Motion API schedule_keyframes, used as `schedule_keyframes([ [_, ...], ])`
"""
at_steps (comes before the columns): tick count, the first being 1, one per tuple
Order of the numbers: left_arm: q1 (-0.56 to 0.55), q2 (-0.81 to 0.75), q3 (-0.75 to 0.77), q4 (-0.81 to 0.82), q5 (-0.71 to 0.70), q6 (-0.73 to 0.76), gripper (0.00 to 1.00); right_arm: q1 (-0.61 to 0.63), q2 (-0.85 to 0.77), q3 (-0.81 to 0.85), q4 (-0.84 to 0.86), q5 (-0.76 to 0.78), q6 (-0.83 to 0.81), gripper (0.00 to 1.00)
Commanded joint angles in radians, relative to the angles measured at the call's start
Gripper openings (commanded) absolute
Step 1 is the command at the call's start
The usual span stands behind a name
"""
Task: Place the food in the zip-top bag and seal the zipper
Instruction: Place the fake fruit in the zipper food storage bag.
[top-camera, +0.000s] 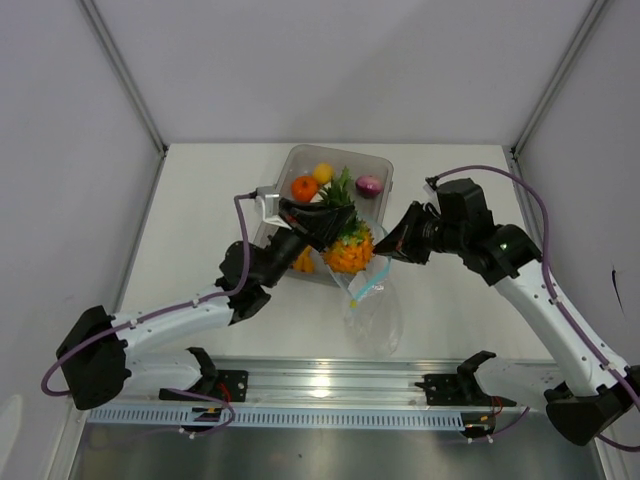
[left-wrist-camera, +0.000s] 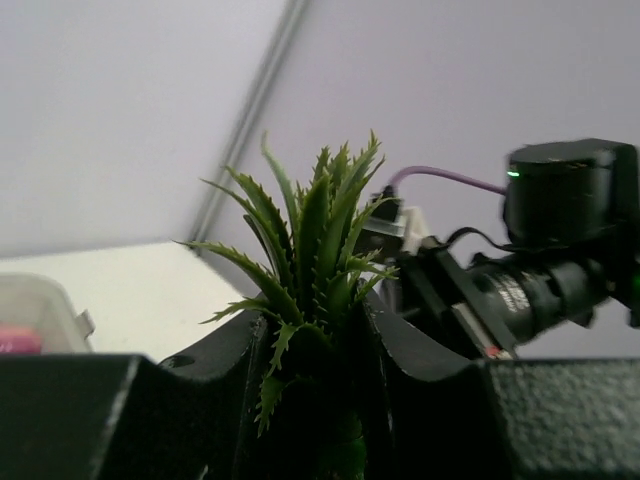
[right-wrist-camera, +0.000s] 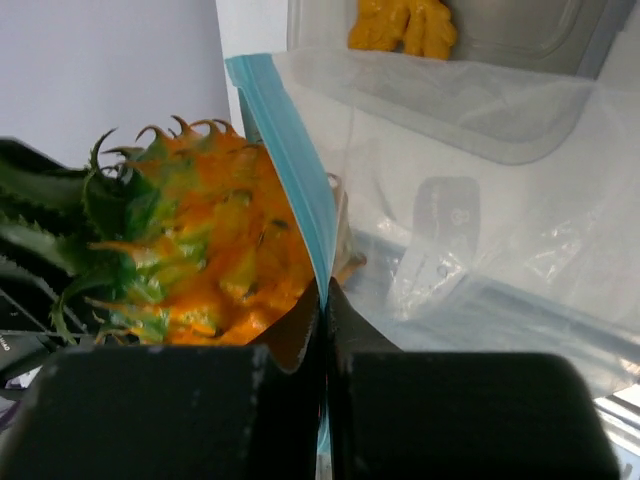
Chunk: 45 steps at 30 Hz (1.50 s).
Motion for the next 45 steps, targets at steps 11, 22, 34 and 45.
schedule_keyframes([
  [11,-0.196,0.175,0.409,-0.893,-0.589,-0.197,0.00,0.063,0.018,0.186,-0.014,0.143,-0.082,0.00],
  [22,-0.309,0.325,0.558,-1.107,-0.858,-0.268,0.00,0.104,0.090,0.275,-0.141,0.337,-0.136,0.00],
  [34,-0.325,0.239,0.546,-1.045,-0.859,-0.219,0.01,0.125,0.076,0.246,-0.214,0.423,-0.162,0.00],
  [45,-0.245,0.477,1.107,-2.017,-0.846,-0.883,0.01,0.159,0.065,0.208,-0.123,0.423,-0.145,0.00],
])
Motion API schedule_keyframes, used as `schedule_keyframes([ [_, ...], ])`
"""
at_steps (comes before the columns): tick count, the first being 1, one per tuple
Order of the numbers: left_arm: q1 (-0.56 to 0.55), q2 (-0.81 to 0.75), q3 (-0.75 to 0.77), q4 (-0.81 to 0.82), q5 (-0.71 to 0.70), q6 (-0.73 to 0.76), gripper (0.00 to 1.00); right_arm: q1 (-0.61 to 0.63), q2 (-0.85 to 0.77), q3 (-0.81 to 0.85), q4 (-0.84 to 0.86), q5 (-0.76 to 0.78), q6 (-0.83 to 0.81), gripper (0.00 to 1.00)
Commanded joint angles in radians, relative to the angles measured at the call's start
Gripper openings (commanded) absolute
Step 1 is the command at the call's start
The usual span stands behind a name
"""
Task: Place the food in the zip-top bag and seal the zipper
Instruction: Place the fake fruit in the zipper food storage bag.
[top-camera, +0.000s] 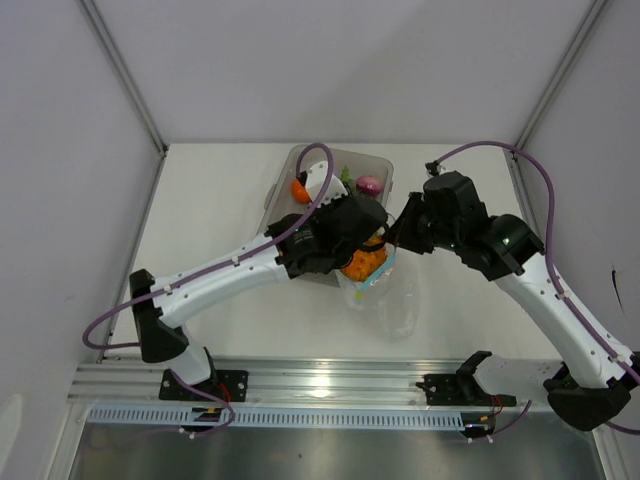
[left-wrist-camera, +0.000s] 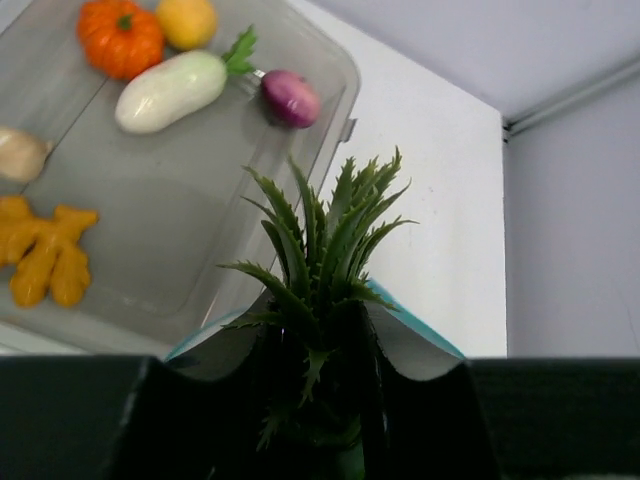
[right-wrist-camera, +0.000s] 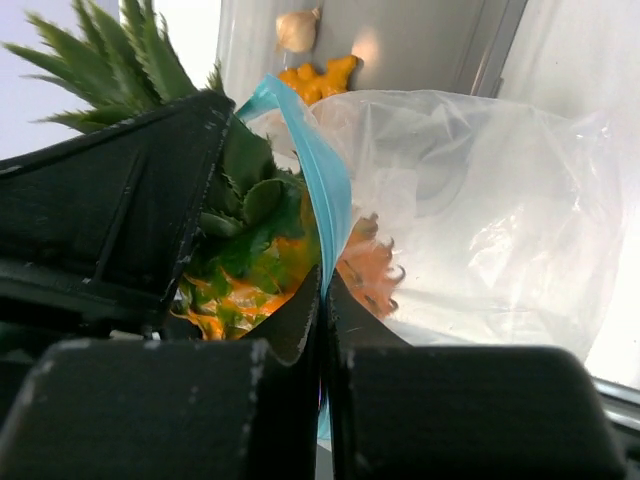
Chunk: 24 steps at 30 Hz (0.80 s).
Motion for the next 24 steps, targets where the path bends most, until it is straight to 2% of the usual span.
schedule_keyframes([
  [1,0.002,0.059,0.127,-0.345,0.032,-0.338,0.01,0.018,0.000,0.004,0.054,0.017,0.005,0.00],
  [2,0.004,0.064,0.135,-0.403,0.035,-0.372,0.01,0.019,0.003,0.006,0.059,0.020,0.005,0.00],
  [6,0.002,0.055,0.086,-0.390,0.008,-0.408,0.01,0.021,0.016,0.009,0.085,0.006,0.009,0.00],
  [8,-0.001,0.039,0.013,-0.329,-0.032,-0.380,0.01,0.021,0.014,0.015,0.091,-0.001,0.010,0.00],
  [12,-0.007,-0.028,-0.192,-0.081,-0.052,-0.267,0.04,0.019,0.016,0.029,0.085,-0.008,0.010,0.00],
  [15,-0.012,-0.051,-0.224,0.001,-0.035,-0.204,0.16,0.021,0.012,0.024,0.087,0.000,0.009,0.00],
  [16,-0.013,-0.051,-0.227,0.010,-0.032,-0.187,0.25,0.019,0.012,0.021,0.087,-0.001,0.009,0.00],
  [18,-0.015,-0.056,-0.222,0.019,-0.025,-0.170,0.34,0.019,0.014,0.018,0.085,-0.001,0.009,0.00],
  [19,-0.018,-0.063,-0.231,0.032,-0.020,-0.155,0.37,0.019,0.014,0.018,0.085,0.000,0.006,0.00],
  [20,-0.018,-0.071,-0.241,0.041,-0.012,-0.144,0.46,0.019,0.014,0.019,0.084,0.003,0.004,0.00],
  [21,-0.016,-0.079,-0.247,0.053,-0.002,-0.121,0.48,0.019,0.012,0.019,0.081,0.006,0.004,0.00],
  [22,-0.018,-0.100,-0.263,0.090,0.006,-0.104,0.57,0.019,0.014,0.019,0.079,0.008,0.001,0.00],
  [24,-0.016,-0.128,-0.299,0.146,0.040,-0.030,0.65,0.018,0.014,0.019,0.074,0.009,-0.002,0.00],
])
